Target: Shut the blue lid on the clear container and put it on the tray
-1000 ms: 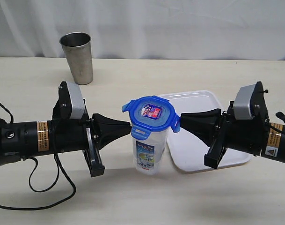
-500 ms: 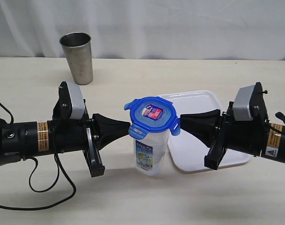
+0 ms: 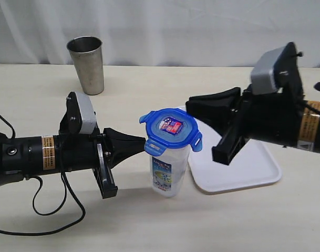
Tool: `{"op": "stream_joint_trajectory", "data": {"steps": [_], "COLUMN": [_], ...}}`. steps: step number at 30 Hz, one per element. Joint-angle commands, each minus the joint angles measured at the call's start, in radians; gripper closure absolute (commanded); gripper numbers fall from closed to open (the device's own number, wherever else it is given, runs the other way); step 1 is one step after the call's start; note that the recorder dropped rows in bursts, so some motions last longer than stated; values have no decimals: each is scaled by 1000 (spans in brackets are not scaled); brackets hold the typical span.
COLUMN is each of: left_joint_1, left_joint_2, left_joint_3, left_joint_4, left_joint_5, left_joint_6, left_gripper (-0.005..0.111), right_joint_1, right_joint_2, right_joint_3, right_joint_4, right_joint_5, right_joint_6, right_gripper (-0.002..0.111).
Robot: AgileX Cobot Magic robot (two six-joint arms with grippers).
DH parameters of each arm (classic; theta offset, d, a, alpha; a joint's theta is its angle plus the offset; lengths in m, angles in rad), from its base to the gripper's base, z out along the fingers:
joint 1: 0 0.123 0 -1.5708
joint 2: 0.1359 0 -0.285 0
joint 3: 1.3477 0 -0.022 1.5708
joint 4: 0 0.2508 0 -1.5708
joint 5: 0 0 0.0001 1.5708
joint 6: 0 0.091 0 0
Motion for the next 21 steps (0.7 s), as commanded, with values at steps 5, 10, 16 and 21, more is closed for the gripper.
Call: {"op": "stream_joint_trajectory", "data": {"steps": [5,10,16,21], "left_joint_1": [-3,-3,-3,-3], "left_joint_2": [2,2,2,2], "left_joint_3": [-5,-5,-5,-5], "left_joint_4": [-12,-12,-8,-8], "left_joint_5": [5,5,10,10], "left_joint_6": [-6,-6,-6,-6], "left_gripper": [107,107,107,107], "right_joint_1": [163,163,163,163], "right_joint_2": [-4,55,136,139], "right_joint_3": [-25,-59,-82,-82], "right_joint_4": [-20,-20,-29,-69], "right_joint_5": [228,214,216,243], "right_joint_6": [16,8,12,44], "right_gripper": [104,104,104,104]}}
